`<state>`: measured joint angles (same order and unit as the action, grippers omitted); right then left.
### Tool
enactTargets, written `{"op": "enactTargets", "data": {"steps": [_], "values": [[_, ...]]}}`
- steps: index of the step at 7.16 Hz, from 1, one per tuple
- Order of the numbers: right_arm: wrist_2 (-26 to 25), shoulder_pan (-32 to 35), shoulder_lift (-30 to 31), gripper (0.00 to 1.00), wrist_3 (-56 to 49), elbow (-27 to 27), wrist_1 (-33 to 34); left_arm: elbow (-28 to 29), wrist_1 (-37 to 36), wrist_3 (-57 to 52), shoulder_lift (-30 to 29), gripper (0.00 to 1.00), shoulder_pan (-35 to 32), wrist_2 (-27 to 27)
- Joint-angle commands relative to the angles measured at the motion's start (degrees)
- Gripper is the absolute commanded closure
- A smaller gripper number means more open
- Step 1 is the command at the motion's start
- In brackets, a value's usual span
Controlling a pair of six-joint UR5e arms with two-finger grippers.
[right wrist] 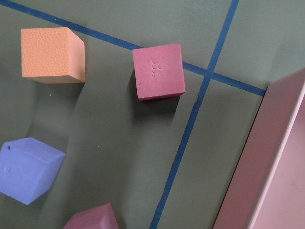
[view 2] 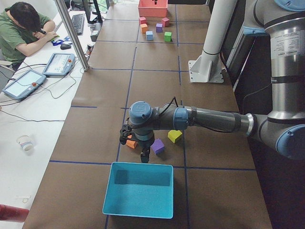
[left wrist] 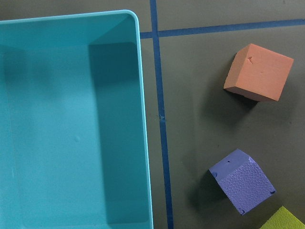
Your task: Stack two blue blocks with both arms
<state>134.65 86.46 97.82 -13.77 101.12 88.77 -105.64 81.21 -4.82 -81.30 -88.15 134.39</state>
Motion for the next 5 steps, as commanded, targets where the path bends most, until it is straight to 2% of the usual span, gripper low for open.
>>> {"op": "enactTargets", "data": {"steps": [1,2,4,5], "values": [[0.09,-0.24,-0.61,0.00,0.14,0.22,-0.01,0.00,0.09,0.07,0.00,0.00,0.26,0.00],[0.09,-1.63,-2.18,0.00,3.89,0.22,-0.09,0.00,0.18,-0.02,0.00,0.00,0.35,0.09],[-0.35,-11.35,-5.86,0.00,17.73,0.05,-10.84,0.00,0.18,-0.02,0.00,0.00,0.35,0.09],[-0.35,-13.84,-6.84,0.00,27.64,0.05,-14.56,0.00,0.18,-0.02,0.00,0.00,0.35,0.09]]}}
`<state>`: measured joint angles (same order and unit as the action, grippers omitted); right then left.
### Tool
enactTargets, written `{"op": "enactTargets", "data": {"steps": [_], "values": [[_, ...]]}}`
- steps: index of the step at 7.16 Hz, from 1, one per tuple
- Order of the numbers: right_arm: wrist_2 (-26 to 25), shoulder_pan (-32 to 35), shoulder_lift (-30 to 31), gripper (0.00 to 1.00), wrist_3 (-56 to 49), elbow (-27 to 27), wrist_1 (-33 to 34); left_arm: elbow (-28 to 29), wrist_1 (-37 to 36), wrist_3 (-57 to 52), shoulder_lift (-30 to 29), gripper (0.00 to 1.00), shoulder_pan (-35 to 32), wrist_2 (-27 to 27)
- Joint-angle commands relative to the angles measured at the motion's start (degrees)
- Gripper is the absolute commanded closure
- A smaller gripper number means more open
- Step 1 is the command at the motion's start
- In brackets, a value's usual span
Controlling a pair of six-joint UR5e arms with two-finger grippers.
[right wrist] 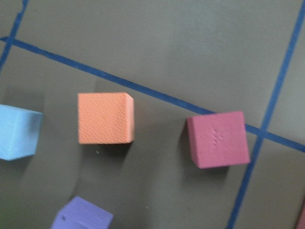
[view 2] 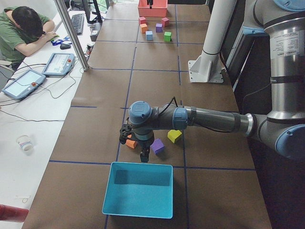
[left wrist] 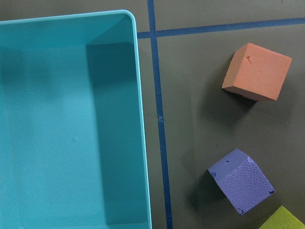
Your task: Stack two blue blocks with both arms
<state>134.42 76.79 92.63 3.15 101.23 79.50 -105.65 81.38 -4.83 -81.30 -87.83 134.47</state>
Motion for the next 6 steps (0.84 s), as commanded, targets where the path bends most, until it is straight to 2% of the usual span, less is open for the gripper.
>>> {"op": "enactTargets", "data": {"steps": [1,2,4,6], "values": [[-0.39,-6.81,-1.93,0.00,18.05,-0.07,-9.59,0.00,-0.08,0.00,0.00,0.00,-0.06,0.00],[-1.69,-9.96,-3.58,0.00,25.26,0.02,-12.24,0.00,0.00,0.00,0.00,0.00,0.03,0.00],[-11.67,-19.53,-6.75,0.00,36.36,0.98,-12.97,-0.09,-0.08,0.00,0.00,0.00,-0.06,0.00],[-15.58,-24.66,-7.47,0.00,40.52,0.99,-12.97,-0.09,-0.08,0.00,0.00,0.00,0.03,0.00]]}}
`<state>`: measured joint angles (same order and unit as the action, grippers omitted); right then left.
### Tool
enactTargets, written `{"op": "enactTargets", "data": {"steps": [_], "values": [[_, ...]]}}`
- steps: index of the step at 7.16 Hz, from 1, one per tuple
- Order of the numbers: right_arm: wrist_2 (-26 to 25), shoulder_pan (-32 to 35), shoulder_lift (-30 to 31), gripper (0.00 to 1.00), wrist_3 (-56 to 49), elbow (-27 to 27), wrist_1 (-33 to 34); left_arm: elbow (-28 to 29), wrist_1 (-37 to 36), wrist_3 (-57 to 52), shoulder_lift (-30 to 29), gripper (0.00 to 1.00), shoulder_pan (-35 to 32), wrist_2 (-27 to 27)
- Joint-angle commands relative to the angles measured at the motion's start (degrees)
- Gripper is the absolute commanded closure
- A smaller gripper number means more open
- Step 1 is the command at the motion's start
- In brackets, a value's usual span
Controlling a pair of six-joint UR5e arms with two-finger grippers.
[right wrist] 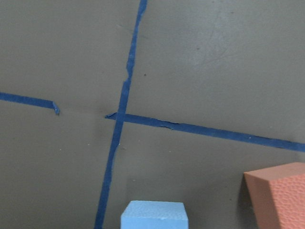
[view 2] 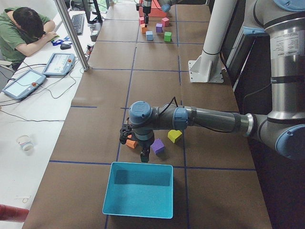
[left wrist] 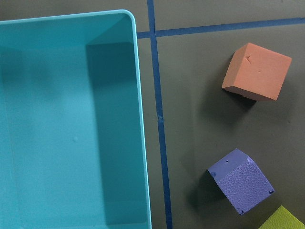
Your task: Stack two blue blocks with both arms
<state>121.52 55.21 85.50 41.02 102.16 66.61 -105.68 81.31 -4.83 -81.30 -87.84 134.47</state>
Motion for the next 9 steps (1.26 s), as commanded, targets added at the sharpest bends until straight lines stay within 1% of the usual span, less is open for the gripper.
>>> {"op": "enactTargets", "data": {"steps": [1,2,7,8,9], "values": [[-2.69,-3.35,0.18,0.00,2.66,-0.20,-0.08,0.04,-0.01,0.00,0.00,0.00,0.04,0.00],[-2.78,-3.44,0.97,0.00,2.49,-0.47,-0.08,0.04,-0.01,0.00,0.00,0.00,0.04,0.00],[-3.04,-5.99,1.07,0.00,2.48,-1.43,-0.08,0.04,-0.01,0.00,0.00,0.00,0.04,0.00],[-3.04,-6.69,0.98,0.00,2.48,-2.74,-0.08,0.04,-0.01,0.00,0.09,0.00,0.04,0.00],[-4.35,-7.48,0.81,0.00,2.31,-3.62,-0.08,0.04,-0.10,0.09,0.09,0.00,0.04,0.00]]}}
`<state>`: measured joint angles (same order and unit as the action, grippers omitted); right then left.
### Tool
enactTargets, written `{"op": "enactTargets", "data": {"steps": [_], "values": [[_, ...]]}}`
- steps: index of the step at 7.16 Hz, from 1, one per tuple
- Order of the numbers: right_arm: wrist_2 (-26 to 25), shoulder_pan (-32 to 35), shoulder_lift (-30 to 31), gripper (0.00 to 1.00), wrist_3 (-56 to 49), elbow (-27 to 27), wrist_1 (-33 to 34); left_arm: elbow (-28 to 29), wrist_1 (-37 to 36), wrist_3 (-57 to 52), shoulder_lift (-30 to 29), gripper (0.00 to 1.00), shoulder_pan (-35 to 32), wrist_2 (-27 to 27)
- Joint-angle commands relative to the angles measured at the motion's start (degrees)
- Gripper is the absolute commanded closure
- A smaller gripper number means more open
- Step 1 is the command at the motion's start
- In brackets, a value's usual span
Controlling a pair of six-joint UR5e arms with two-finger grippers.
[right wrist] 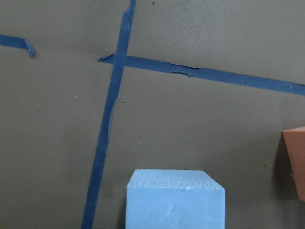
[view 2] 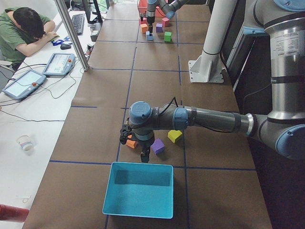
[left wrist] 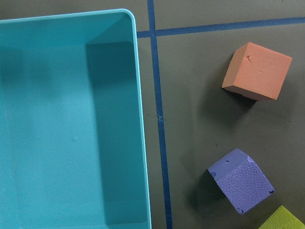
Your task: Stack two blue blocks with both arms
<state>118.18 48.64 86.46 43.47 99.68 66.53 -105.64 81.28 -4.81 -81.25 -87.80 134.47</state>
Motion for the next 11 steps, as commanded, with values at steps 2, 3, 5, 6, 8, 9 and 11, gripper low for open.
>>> {"op": "enactTargets", "data": {"steps": [2,3,5,6,8,9,11], "values": [[-1.72,-1.70,-0.67,0.06,-0.06,-2.03,0.00,0.00,-0.07,0.07,0.04,0.00,0.00,0.00],[-1.64,-1.70,-0.68,0.26,-0.06,-2.03,0.00,0.00,-0.07,-0.02,0.04,0.00,0.00,0.00],[-1.46,-1.79,-1.03,0.74,0.12,-1.34,0.00,0.00,-0.07,-0.02,0.04,0.00,0.00,0.00],[-1.37,-1.70,-2.94,0.85,0.38,0.06,0.61,0.00,-0.07,0.07,0.04,0.00,0.00,0.00],[-1.37,-2.83,-12.65,0.85,5.62,-0.18,7.84,0.00,-0.07,0.07,0.04,0.00,0.00,0.00],[-2.50,-5.72,-20.81,0.84,9.05,-0.71,16.70,-0.09,-0.07,-0.02,0.04,0.00,0.00,0.00],[-8.12,-11.08,-36.99,0.83,19.84,-11.72,21.44,-0.09,0.02,0.07,0.04,0.00,0.00,0.00]]}}
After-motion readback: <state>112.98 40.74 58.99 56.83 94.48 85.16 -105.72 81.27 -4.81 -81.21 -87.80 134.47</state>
